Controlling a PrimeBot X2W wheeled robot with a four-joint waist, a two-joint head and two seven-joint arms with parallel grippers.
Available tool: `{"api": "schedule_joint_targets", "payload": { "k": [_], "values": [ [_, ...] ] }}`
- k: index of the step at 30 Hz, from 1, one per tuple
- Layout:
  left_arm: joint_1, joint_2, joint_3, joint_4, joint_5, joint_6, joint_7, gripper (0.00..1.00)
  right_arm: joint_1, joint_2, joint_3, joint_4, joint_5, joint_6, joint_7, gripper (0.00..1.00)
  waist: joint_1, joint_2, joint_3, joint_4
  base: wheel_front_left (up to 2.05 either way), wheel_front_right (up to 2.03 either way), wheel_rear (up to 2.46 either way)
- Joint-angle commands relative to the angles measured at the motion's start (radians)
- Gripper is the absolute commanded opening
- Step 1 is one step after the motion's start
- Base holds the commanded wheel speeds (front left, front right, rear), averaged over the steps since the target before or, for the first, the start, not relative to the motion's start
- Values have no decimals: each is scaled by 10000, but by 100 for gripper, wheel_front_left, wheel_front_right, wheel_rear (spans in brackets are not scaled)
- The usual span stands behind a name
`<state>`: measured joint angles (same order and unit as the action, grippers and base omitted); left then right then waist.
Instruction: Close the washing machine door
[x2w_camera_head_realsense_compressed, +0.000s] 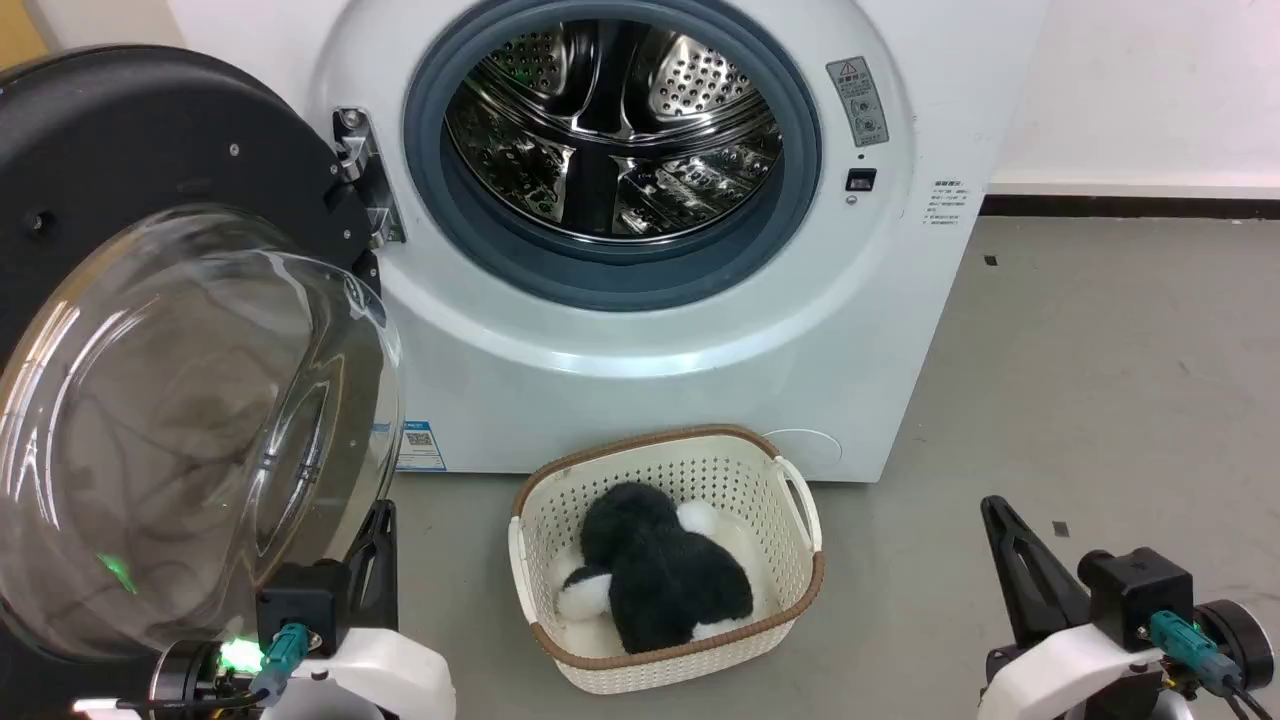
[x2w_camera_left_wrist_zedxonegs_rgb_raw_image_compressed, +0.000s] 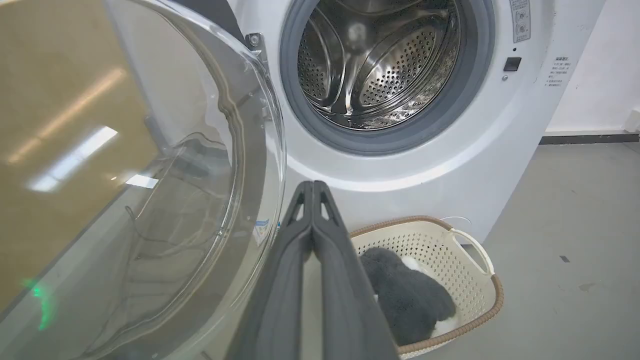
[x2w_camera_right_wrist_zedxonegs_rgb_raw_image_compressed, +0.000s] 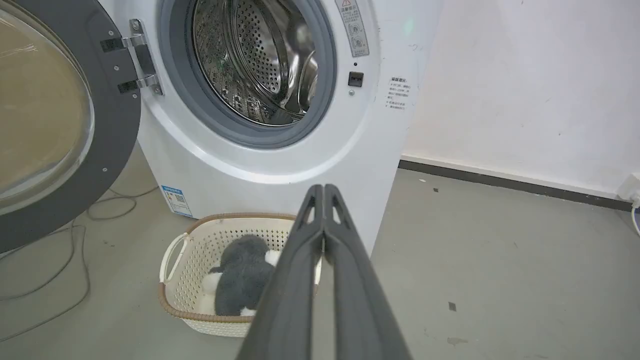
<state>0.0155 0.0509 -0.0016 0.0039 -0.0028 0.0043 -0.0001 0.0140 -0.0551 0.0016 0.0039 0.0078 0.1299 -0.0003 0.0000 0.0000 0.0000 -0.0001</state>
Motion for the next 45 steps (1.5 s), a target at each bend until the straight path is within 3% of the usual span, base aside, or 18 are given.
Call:
{"api": "schedule_joint_targets", "payload": {
  "k": [1,37,38,45],
  "values": [
    [-155,-7,16,-39,28,-43,1,0,-140,49,-16,-39,-78,8,3,0,0,0,0,1,0,0,0],
    [-155,-7,16,-39,28,-43,1,0,-140,49,-16,-39,-78,8,3,0,0,0,0,1,0,0,0],
    [2,-2,-1,2,-2,4,-5,100,3,0,1,2,10,0,-3,100,0,0,0,0,0,0,0],
    [1,-2,-42,42,-16,42,-91,100,11,2,-8,41,89,0,-89,100,0,0,2,5,0,0,0]
  ]
}}
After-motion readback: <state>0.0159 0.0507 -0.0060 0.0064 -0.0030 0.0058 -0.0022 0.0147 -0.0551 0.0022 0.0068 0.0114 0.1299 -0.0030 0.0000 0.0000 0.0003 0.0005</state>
